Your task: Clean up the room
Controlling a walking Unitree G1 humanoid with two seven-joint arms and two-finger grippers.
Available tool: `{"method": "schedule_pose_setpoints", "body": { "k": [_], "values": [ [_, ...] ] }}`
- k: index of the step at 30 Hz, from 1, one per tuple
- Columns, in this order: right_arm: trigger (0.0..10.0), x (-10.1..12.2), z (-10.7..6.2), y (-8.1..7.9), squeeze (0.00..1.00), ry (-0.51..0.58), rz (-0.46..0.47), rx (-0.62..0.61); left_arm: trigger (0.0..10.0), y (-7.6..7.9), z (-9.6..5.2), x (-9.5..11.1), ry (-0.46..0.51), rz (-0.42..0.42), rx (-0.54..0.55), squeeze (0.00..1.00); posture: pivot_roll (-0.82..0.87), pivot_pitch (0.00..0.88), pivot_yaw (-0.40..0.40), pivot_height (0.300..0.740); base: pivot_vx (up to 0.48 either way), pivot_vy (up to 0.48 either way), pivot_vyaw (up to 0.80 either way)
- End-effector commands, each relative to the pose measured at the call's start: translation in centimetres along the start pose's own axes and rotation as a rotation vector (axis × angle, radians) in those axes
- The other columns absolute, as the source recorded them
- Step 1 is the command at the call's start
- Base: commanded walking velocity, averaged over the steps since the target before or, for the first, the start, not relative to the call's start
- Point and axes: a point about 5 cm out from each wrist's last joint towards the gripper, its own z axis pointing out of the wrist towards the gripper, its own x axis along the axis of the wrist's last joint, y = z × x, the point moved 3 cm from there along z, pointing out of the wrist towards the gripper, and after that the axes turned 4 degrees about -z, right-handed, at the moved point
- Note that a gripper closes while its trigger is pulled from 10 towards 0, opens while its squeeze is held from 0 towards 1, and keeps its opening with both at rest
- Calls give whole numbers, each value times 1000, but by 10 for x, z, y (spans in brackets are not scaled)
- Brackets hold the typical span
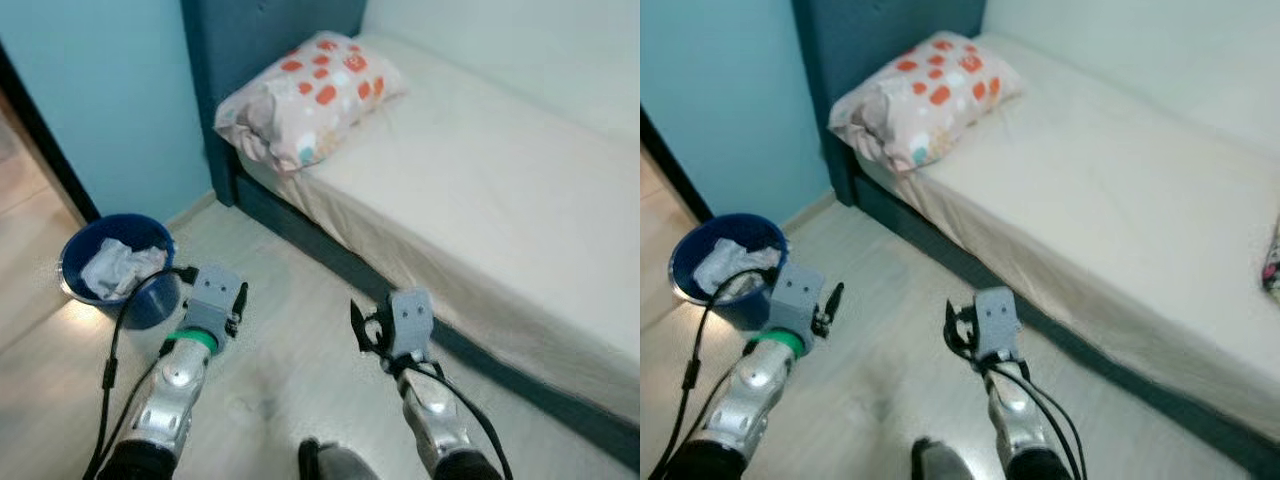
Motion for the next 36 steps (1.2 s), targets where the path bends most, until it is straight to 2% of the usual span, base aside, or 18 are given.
{"method": "schedule_pose_setpoints", "body": {
  "k": [1, 14, 36],
  "values": [
    [10000, 0, 0, -3, 0, -3, 2, 3, 10000, -1, -5, -9, -29, -1, 3, 0, -88, 90, 14, 740, 0, 0, -800],
    [10000, 3, 1, -2, 0, 9, 1, -7, 10000, 4, 0, 3, 17, 8, -22, 0, -95, 82, 21, 740, 0, 0, -800],
    [10000, 4, 2, -1, 0, 11, -4, -10, 10000, 8, 3, 7, 29, 3, -34, 0, -99, 76, 21, 740, 0, 0, -800]
  ]
}}
